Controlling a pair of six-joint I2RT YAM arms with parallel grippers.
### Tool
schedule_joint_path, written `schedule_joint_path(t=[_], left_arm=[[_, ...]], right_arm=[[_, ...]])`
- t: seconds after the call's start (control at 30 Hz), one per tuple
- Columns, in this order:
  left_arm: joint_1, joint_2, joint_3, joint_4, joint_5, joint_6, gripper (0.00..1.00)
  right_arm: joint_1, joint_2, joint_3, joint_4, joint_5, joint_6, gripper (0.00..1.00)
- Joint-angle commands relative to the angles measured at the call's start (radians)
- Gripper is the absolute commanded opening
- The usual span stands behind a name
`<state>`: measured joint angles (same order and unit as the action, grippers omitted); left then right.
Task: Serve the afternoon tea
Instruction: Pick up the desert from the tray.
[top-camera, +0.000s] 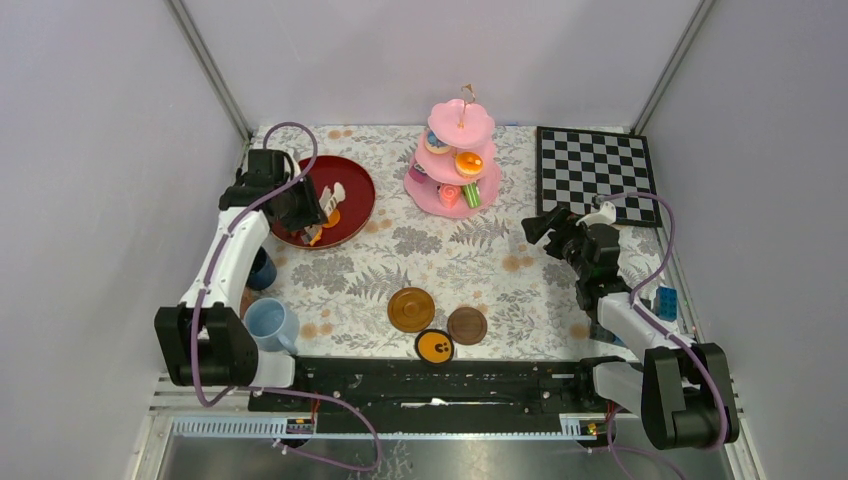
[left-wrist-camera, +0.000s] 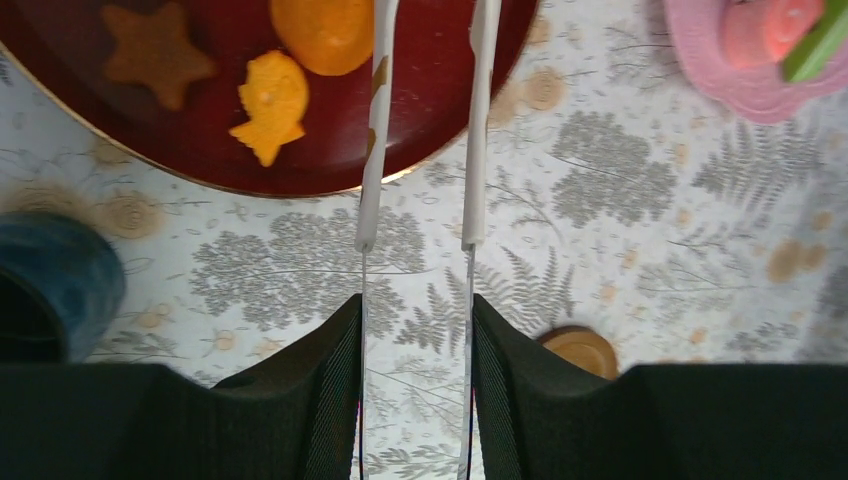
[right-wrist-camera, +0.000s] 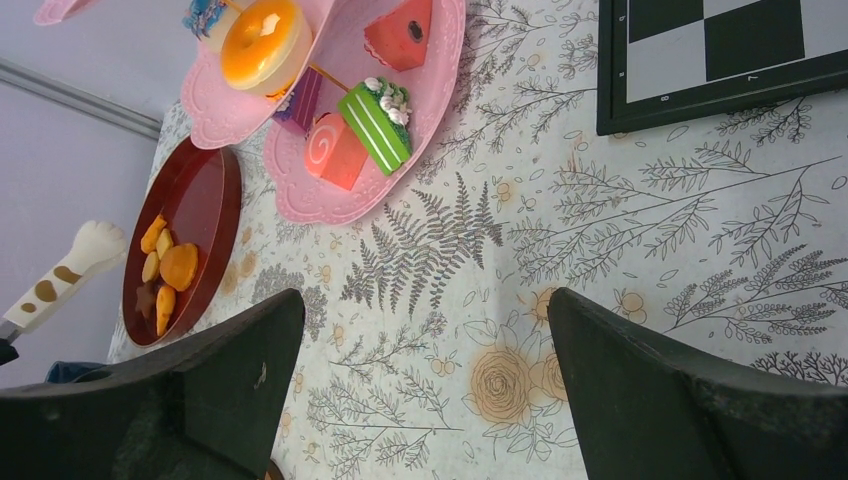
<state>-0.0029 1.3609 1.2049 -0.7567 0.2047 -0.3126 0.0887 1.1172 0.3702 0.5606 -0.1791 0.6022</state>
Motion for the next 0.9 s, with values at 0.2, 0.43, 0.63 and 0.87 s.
schedule_joint_path(t=[0.2, 0.43, 0.63, 0.87], left_arm=[[0.001, 0.066, 0.057, 0.002, -0.177, 0.098, 0.41], [0.001, 0.086, 0.040, 0.060, -0.200, 0.075, 0.41], [-0.003, 0.124, 0.035, 0.089, -0.221, 0.072, 0.41], [-0.023, 0.156, 0.036, 0.094, -0.246, 0.081, 0.43]], right_arm=[[-0.006, 0.015, -0.005, 0.065, -0.029, 0.012, 0.98], [-0.006, 0.010, -0.006, 0.066, -0.034, 0.016, 0.98], [-0.006, 0.006, -0.009, 0.068, -0.034, 0.017, 0.98], [-0.006, 0.015, -0.010, 0.076, -0.037, 0.023, 0.98]])
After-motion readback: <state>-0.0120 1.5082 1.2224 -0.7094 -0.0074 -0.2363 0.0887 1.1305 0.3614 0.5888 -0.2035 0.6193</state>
